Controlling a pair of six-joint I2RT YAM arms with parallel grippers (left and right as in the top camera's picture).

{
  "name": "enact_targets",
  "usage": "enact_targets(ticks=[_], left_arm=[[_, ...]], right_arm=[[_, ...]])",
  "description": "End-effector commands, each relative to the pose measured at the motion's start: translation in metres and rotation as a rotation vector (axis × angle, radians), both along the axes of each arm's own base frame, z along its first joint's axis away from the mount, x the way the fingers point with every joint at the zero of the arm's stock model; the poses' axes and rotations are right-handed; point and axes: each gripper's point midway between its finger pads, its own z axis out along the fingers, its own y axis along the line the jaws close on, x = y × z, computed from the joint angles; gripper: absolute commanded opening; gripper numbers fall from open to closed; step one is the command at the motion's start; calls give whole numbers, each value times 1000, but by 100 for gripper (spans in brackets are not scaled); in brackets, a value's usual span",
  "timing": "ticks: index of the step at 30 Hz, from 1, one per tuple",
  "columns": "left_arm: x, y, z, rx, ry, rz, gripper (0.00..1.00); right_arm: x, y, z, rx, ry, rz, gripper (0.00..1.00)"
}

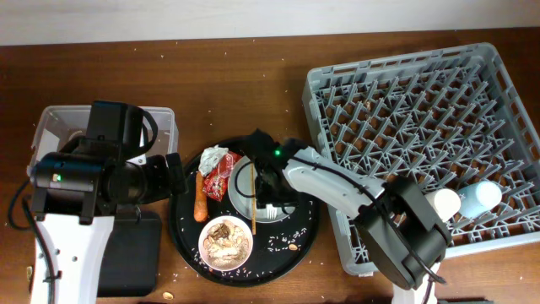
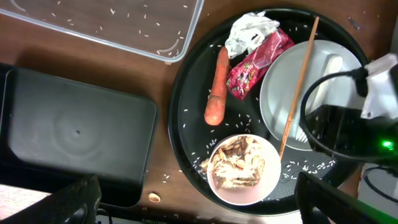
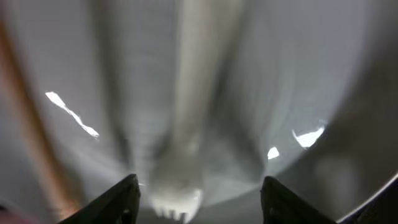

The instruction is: Sort waste into correct bins and load items into the dishwasher rack

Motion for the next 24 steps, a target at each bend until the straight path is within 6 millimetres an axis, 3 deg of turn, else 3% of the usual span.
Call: enact_targets(ticks=[1, 5, 9, 13, 19, 22, 23, 24], left_arm=[[1, 3, 6, 6, -22, 13, 99], [1, 3, 6, 6, -22, 13, 99], [1, 3, 6, 5, -21, 13, 99], [1, 3, 6, 6, -22, 13, 99], [1, 3, 6, 5, -22, 13, 99], [1, 3, 6, 6, -22, 13, 99], [1, 3, 6, 6, -22, 13, 99], [1, 3, 6, 6, -22, 13, 99]], right_arm=[[-8, -6, -17, -11, 13, -27, 50], [-11, -9, -22, -12, 12, 2, 34], [1, 1, -5, 15, -27, 87, 24], [5, 5, 4, 22, -34, 87, 6], [3, 2, 5, 12, -26, 87, 4], [21, -1, 50, -9, -138, 106, 4], [26, 1, 82, 18, -178, 99, 4], [27, 0, 101, 34, -200, 93, 4]])
